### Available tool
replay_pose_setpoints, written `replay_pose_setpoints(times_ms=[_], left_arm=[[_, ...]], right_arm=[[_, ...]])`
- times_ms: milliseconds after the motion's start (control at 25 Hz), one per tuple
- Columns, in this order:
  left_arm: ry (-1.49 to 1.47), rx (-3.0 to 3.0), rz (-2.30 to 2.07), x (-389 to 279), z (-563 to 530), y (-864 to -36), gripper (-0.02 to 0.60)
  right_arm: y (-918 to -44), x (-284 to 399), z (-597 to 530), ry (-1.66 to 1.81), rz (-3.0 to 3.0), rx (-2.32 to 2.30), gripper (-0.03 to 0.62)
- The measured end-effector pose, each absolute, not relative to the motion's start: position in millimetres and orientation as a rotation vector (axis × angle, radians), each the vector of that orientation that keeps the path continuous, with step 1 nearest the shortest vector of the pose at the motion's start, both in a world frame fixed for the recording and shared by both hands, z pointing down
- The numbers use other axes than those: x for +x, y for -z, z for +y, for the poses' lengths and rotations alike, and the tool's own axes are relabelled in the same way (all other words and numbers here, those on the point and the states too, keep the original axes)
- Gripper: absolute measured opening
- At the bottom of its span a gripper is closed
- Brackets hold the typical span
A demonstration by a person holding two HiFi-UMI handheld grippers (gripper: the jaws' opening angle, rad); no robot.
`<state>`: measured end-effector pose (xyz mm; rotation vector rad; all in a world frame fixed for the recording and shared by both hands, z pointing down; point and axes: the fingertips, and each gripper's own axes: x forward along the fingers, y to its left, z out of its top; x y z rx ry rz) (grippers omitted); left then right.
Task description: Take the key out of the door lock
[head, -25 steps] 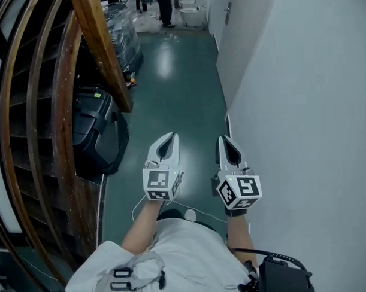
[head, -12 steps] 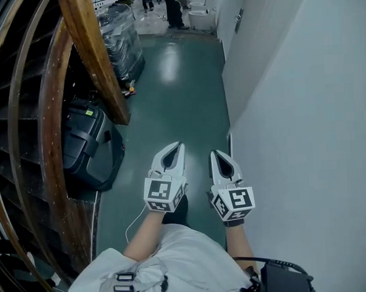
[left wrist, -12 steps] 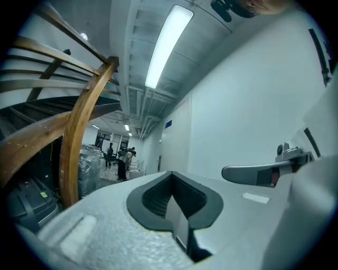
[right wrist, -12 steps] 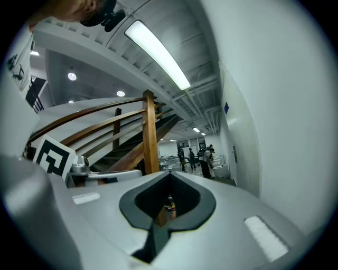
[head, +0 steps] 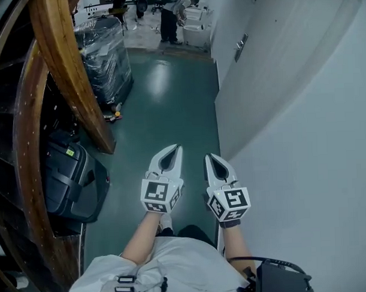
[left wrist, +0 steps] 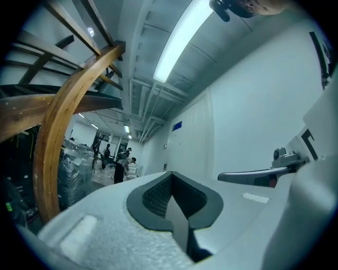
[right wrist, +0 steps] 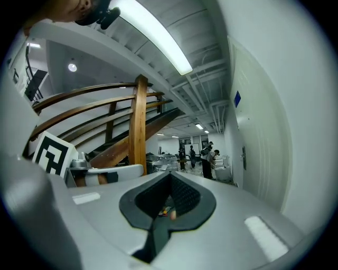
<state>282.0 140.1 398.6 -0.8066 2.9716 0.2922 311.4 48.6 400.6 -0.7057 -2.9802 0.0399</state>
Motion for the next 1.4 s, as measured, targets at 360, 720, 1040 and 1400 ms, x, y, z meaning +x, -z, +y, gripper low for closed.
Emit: replay_pose_setpoints(times_ms=[360,720,1040,1400], left_arm=[[-0.235,-0.655,3.09,158.0,160.6,-417.6,0.001],[-0.238,-0.465,3.12,-23.8,159.2,-413.6,0.0],[-0.152,-0.358,3.101,-138.4,154.2,-389.3,0.001],[-0.246,-0.505,3.112,-294.9,183.8,-436.7,0.0]], right_arm=[[-422.7,164.3,71.3,-0.168,-2.9,-0.821,0.002],[-419.2,-25.9,73.0,-0.225,-2.866,-1.013,0.002],[-417.1,-147.5,70.4,-0.254,-2.835,-1.082,0.002],[-464.8,-300.2,104.4,-0.208,-2.821,-0.949,0.002]])
